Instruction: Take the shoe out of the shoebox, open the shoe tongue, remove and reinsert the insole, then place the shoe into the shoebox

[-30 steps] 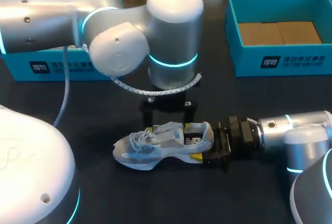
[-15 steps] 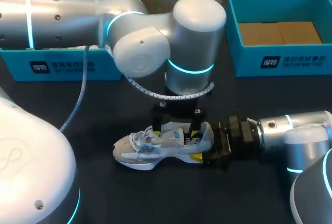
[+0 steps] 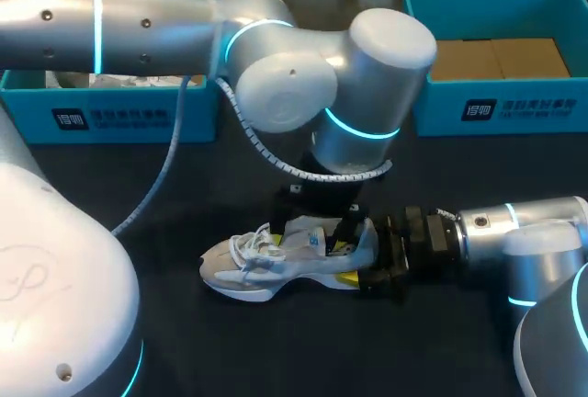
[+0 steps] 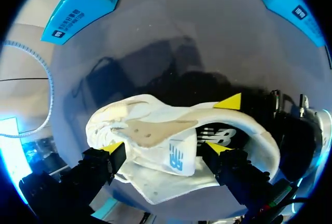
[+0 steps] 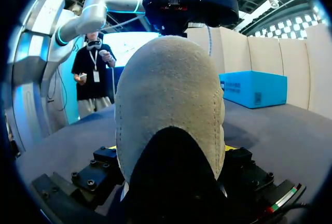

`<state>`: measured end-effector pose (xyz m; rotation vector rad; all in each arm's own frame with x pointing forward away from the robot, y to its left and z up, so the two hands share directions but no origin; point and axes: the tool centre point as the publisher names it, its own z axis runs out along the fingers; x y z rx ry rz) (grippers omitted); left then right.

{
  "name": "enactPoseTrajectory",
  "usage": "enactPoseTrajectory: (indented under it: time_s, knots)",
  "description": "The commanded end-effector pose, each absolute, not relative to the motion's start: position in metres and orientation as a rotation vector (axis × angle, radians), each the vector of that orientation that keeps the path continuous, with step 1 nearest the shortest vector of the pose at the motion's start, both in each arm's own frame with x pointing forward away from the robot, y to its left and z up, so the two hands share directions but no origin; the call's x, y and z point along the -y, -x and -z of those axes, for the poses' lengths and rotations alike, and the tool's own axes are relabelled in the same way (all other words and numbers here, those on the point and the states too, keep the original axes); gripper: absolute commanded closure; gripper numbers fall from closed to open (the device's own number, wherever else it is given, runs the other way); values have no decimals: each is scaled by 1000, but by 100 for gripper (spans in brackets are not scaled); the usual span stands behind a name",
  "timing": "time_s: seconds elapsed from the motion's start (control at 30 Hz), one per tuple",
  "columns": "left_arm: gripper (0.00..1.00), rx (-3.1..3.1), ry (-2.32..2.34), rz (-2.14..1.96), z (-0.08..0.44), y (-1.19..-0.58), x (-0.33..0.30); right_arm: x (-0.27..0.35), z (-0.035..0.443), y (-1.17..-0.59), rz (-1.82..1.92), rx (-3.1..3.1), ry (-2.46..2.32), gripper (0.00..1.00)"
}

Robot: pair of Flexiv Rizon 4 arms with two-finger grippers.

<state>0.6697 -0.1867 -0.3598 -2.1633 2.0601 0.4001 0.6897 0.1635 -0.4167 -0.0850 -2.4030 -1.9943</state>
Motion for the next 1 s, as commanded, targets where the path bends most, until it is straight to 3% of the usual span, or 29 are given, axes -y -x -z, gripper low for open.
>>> enactPoseTrajectory:
  time_s: [0.03, 0.33, 0.37, 0.43, 0.57, 0.73, 0.87, 0.93, 1.0]
  knots:
    - [9, -1671, 2142, -638, 362, -666, 191, -165, 416, -690, 1988, 2405, 85, 100]
    - [32, -1665, 2136, -687, 352, -665, 178, -165, 416, -690, 1988, 2405, 85, 100]
    - [40, -1672, 2138, -684, 349, -664, 175, -165, 416, -690, 1988, 2405, 85, 100]
    - [45, -1680, 2146, -664, 343, -662, 172, -165, 416, -690, 1988, 2405, 85, 100]
    - [47, -1696, 2169, -628, 332, -660, 167, -165, 416, -690, 1988, 2405, 85, 100]
    - [58, -1698, 2201, -614, 325, -660, 166, -165, 416, -690, 1988, 2405, 85, 100]
    - [75, -1718, 2217, -594, 323, -656, 163, -165, 416, -690, 1988, 2405, 85, 100]
    - [77, -1713, 2217, -549, 322, -654, 160, -165, 416, -690, 1988, 2405, 85, 100]
    - [94, -1734, 2242, -520, 319, -653, 156, -165, 416, -690, 1988, 2405, 85, 100]
